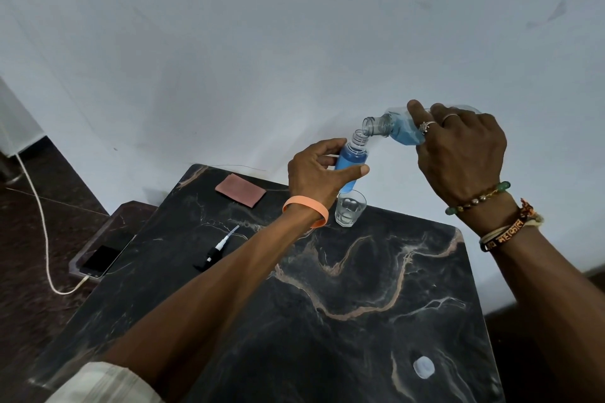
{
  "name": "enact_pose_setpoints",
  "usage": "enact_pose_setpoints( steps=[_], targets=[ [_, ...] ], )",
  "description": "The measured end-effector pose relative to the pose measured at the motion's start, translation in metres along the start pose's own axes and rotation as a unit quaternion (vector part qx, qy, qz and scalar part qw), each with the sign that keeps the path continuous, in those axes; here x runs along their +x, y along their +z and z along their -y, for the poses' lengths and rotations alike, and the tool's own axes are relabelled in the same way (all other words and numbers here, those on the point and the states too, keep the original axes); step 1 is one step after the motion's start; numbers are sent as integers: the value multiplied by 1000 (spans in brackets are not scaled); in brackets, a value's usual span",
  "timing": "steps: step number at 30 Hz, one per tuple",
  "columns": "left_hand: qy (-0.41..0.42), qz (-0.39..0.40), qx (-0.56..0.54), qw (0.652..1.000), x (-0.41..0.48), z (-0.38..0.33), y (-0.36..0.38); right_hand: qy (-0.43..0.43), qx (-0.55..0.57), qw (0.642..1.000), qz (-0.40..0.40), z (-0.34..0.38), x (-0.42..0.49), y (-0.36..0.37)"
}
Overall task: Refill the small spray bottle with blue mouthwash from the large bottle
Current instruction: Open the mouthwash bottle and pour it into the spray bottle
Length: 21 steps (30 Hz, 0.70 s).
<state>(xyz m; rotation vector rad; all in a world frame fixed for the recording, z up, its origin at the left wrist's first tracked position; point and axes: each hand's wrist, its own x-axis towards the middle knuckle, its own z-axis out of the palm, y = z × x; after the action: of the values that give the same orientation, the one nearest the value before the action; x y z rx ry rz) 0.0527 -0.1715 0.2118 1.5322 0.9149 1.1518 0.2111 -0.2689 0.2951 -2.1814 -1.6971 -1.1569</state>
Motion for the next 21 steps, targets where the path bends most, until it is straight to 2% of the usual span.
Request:
enact_pose_setpoints(
  steps=[21],
  targets=[
    [3,-4,1,1000,-1,-1,1,-3,-2,1000,-1,-2,0,3]
  ],
)
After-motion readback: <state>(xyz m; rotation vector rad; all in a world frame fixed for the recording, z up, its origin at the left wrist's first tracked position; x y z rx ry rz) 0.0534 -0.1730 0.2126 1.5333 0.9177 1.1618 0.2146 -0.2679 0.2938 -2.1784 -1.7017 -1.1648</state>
